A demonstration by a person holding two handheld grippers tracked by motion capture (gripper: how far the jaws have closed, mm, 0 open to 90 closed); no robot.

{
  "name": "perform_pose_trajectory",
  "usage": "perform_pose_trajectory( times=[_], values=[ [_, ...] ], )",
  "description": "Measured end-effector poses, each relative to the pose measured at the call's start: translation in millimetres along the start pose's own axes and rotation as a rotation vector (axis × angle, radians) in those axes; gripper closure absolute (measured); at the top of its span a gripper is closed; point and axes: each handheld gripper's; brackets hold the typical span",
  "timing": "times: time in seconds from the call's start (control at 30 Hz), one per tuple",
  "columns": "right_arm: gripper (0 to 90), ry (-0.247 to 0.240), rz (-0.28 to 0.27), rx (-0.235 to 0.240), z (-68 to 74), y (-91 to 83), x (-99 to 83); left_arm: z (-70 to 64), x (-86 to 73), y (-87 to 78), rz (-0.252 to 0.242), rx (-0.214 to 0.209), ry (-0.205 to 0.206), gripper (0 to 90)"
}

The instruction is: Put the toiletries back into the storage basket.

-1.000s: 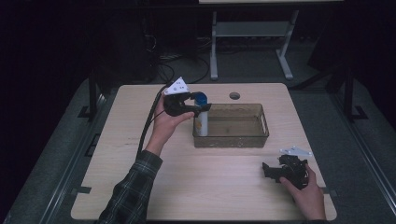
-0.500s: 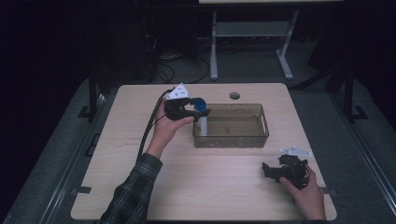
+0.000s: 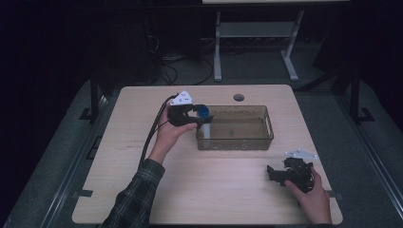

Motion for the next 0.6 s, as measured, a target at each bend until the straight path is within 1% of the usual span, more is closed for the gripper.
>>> perform_pose_trajectory(
  times=[0.23, 0.33, 0.4, 0.5, 0.6],
  values=[
    [0.0, 0.0, 0.0, 0.0, 0.0, 0.0, 0.0, -1.5, -1.2, 0.6, -0.004, -0.003, 0.009, 37.7],
    [0.0, 0.0, 0.0, 0.0, 0.0, 0.0, 0.0, -1.3, -1.9, 1.0, -0.012, -0.002, -0.006, 37.3],
    [0.0, 0.0, 0.0, 0.0, 0.0, 0.0, 0.0, -1.4, -2.0, 1.6, -0.014, -0.012, -0.016, 36.6],
    [0.0, 0.0, 0.0, 0.0, 0.0, 0.0, 0.0, -1.9, -2.1, 2.8, -0.007, -0.026, -0.021, 32.6],
    [0.0, 0.0, 0.0, 0.0, 0.0, 0.0, 0.0, -2.8, -2.2, 4.3, -0.003, -0.026, -0.03, 28.0]
  ],
)
Point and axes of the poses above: each handheld gripper's, and its own axes: y roughly forward along the jaws, x roughly out of its top, z roughly to its left, and after that the axes turned 13 degrees about -x, right-handed
